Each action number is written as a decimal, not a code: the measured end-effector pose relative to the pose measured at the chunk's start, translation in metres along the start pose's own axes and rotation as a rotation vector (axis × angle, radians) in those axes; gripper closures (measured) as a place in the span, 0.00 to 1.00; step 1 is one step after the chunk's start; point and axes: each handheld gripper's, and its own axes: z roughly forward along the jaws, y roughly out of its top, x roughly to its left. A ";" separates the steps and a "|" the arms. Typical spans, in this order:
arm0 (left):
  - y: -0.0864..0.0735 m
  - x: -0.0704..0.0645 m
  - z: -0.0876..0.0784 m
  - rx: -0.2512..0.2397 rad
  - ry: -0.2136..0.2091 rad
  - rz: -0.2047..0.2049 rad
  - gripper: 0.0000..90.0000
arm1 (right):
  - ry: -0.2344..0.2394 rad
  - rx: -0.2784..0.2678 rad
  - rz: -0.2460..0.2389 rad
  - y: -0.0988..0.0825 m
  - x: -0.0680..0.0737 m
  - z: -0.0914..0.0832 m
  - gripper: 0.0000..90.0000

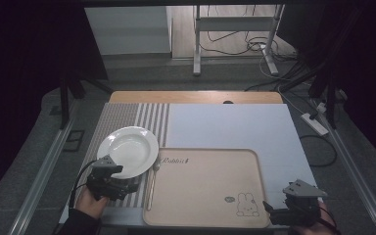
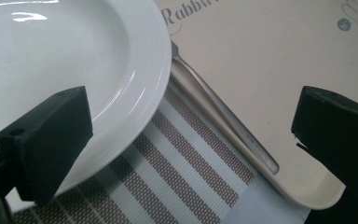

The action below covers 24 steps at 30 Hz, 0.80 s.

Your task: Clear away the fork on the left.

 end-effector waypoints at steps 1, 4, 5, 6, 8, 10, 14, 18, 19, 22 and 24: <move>-0.001 0.000 -0.001 0.000 0.002 -0.005 0.00 | 0.000 0.000 0.000 0.000 0.000 0.000 0.00; -0.005 0.001 -0.004 -0.002 0.007 -0.010 0.00 | 0.000 0.001 0.000 0.000 0.000 0.000 0.00; -0.006 0.001 -0.005 -0.003 0.009 -0.014 0.00 | 0.000 0.001 0.000 0.000 0.000 0.000 0.00; -0.007 0.001 -0.006 -0.003 0.010 -0.014 0.00 | 0.000 0.001 0.001 0.000 0.000 0.000 0.00; -0.009 0.001 -0.007 0.000 0.013 -0.020 0.00 | 0.000 0.001 0.001 0.000 0.000 0.000 0.00; -0.012 0.001 -0.009 0.003 0.012 -0.019 0.00 | 0.000 0.000 -0.001 0.000 0.000 0.000 0.00; -0.014 -0.001 -0.012 -0.004 0.022 -0.011 0.00 | -0.001 -0.002 0.001 0.000 0.000 0.000 0.00; -0.018 0.000 -0.018 -0.020 0.033 -0.022 0.00 | -0.001 -0.003 0.001 0.000 0.000 0.000 0.00; -0.018 0.000 -0.018 -0.020 0.033 -0.022 0.00 | -0.001 -0.002 0.002 0.000 0.000 0.000 0.00; -0.021 0.000 -0.022 -0.030 0.046 -0.026 0.00 | -0.001 -0.002 0.002 0.000 0.000 0.000 0.00; -0.022 0.000 -0.023 -0.031 0.050 -0.027 0.00 | -0.001 -0.002 0.002 0.000 0.000 0.000 0.00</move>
